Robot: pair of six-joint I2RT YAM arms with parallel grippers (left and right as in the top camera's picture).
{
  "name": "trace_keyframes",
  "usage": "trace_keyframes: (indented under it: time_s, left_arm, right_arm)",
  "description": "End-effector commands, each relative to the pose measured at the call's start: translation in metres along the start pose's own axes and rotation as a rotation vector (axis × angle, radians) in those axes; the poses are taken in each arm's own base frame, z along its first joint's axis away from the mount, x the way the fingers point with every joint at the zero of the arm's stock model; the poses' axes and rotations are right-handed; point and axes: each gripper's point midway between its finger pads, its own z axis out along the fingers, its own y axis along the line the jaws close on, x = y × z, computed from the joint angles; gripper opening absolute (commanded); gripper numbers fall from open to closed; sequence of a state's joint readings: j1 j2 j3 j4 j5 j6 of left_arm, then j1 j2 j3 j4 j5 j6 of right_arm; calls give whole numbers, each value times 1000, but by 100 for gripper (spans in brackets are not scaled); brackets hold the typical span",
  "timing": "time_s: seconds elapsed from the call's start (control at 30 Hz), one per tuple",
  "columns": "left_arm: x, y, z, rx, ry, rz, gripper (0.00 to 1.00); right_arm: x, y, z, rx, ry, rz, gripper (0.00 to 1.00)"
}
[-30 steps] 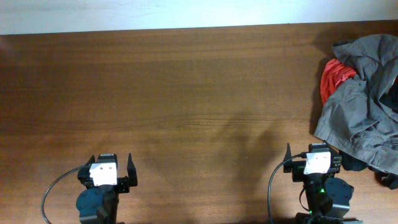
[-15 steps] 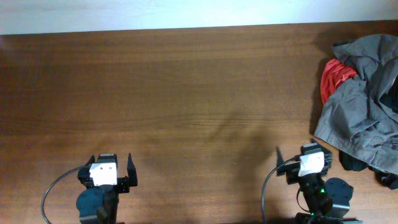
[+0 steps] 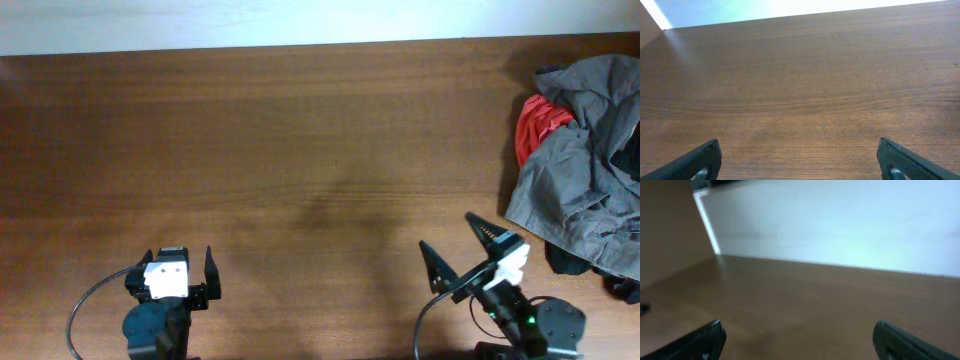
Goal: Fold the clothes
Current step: 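Reach the right gripper into the clothes pile and grasp the grey trousers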
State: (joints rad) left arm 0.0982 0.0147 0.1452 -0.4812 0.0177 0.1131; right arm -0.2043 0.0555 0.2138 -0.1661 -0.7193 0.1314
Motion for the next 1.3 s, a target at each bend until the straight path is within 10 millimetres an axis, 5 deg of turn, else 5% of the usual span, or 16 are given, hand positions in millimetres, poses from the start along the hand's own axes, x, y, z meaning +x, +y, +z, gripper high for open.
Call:
trace_keyframes:
  time_s: [0.0, 0.33, 0.57, 0.63, 0.73, 0.77, 1.03, 1.27]
  left_arm:
    - [2, 0, 1, -3, -1, 18, 99]
    - [2, 0, 1, -3, -1, 18, 99]
    - [2, 0, 1, -3, -1, 18, 99]
    - [2, 0, 1, -3, -1, 18, 99]
    - [2, 0, 1, -3, -1, 18, 99]
    - [2, 0, 1, -3, -1, 18, 99]
    - [2, 0, 1, -3, -1, 18, 99]
    - [2, 0, 1, -3, -1, 18, 99]
  right_arm:
    - [-48, -8, -2, 83, -18, 84, 99]
    - [-114, -41, 44, 132, 326, 258, 99]
    - [-114, -64, 77, 121, 551, 454, 99]
    - [-101, -93, 79, 276, 609, 524, 97]
    - [-59, -182, 31, 927, 785, 580, 97]
    - [-53, -194, 20, 1041, 811, 581, 100]
    - [-5, -242, -7, 1341, 984, 560, 99]
    - [58, -263, -34, 1381, 1169, 803, 99]
